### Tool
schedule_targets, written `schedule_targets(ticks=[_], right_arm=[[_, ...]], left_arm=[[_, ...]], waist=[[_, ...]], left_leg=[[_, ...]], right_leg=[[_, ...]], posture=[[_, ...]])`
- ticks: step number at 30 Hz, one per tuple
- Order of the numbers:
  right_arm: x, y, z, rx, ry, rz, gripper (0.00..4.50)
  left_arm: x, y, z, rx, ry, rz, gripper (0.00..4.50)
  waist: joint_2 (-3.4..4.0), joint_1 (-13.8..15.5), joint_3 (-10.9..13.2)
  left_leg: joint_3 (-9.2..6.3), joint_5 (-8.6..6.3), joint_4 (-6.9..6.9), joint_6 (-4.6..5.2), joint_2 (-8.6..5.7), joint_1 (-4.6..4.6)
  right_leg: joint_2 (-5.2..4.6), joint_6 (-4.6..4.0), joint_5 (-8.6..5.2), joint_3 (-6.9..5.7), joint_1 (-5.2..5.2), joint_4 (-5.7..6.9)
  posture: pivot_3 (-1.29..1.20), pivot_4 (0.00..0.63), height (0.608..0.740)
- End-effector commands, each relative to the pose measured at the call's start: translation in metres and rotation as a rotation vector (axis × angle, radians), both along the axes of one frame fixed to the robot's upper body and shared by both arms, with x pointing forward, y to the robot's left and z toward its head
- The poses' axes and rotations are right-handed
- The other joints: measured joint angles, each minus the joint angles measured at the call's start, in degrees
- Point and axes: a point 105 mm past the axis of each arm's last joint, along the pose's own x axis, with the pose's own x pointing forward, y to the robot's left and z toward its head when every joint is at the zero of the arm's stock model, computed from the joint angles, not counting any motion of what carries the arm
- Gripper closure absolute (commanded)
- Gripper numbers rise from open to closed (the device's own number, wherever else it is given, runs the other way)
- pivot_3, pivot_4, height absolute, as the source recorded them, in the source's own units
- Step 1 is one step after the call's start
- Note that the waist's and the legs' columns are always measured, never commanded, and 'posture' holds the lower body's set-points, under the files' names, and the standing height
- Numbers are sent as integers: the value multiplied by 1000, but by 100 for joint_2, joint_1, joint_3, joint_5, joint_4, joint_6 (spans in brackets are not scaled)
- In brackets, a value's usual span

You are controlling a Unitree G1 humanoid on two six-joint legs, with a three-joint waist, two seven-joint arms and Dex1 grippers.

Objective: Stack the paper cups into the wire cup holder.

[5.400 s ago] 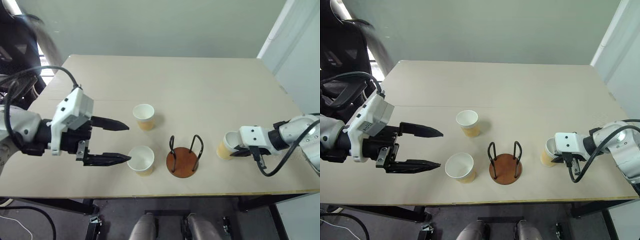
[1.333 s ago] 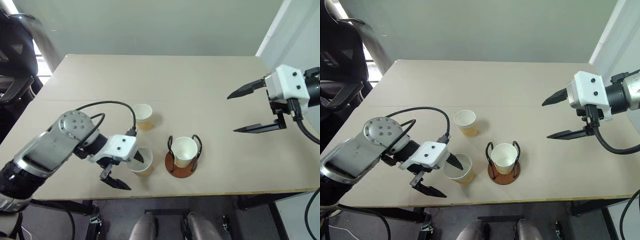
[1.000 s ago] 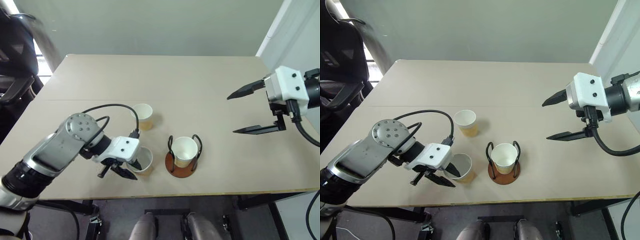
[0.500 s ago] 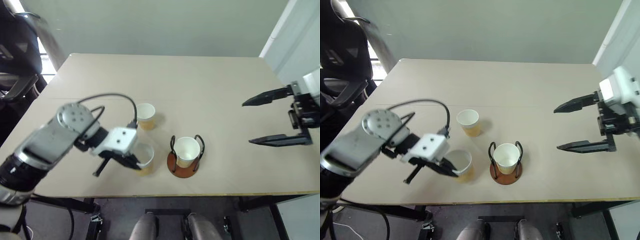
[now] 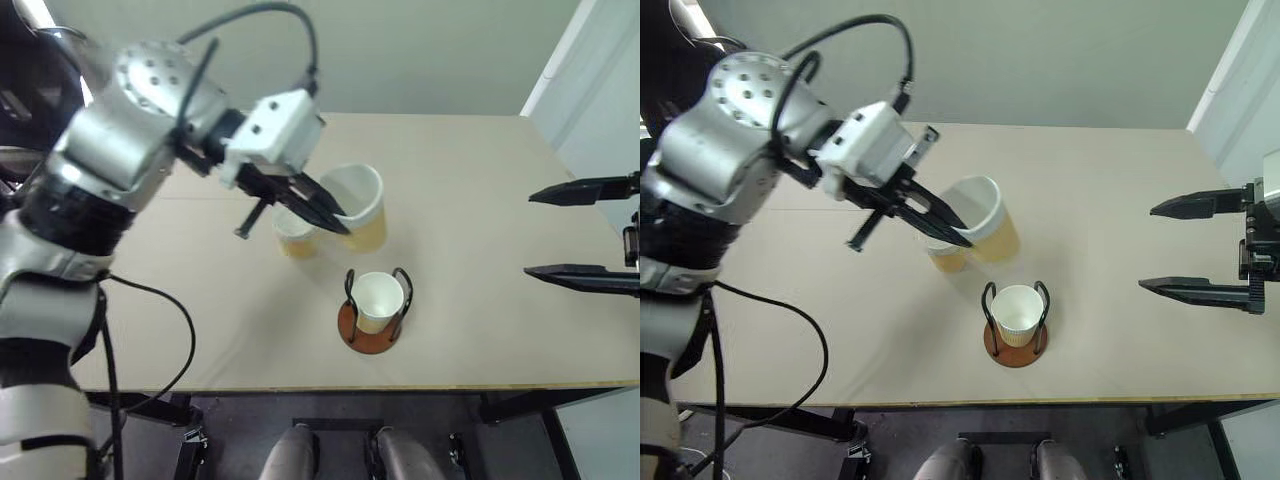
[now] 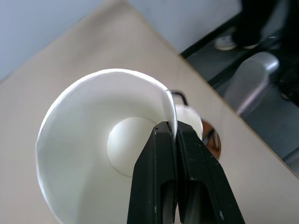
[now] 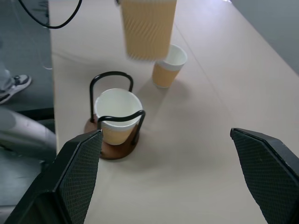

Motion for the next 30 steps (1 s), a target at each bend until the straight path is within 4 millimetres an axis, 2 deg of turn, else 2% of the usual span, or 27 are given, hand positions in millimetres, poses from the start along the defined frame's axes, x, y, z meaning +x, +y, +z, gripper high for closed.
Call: schedule_targets(ticks=[1,7,12,17,20,30], right_arm=[[-10,0,16,-27,-79,-19,0],[-19,-2,22,-46,-106,-59,0],[-25,-3,24,-53,-121,-100,0],[-31,-4,23,-60,-124,-136,0],[-33,-5,22,-62,-124,-151,0],[-33,-4,21,-64,-129,-160,0]], left_arm=[[-8,-8,-4,51,-13,-108,4459],[-2,-18,-24,130,-13,-171,4459],[6,-26,-31,128,2,-185,4459],[5,-36,-30,101,9,-225,4459],[-2,-41,-25,77,18,-264,4459],[-3,-35,-42,165,5,-280,4459]], waist=[[5,-6,0],[7,12,0],[8,36,0],[10,69,1],[12,65,1],[16,64,0]], left_leg=[[3,-5,0,5,1,-2],[32,-28,2,34,11,-9],[55,-43,13,54,12,-11],[68,-64,41,76,11,-13],[74,-82,66,89,12,-12],[84,-93,90,104,10,-3]], right_leg=[[0,5,-1,2,1,-7],[-3,28,-5,9,9,-44],[-12,40,-9,12,11,-49],[-19,50,-12,12,19,-49],[-19,56,-13,13,26,-48],[-23,68,-11,20,43,-47]], posture=[[0,150,740],[0,150,740],[0,150,740],[0,150,740],[0,150,740],[0,150,740]])
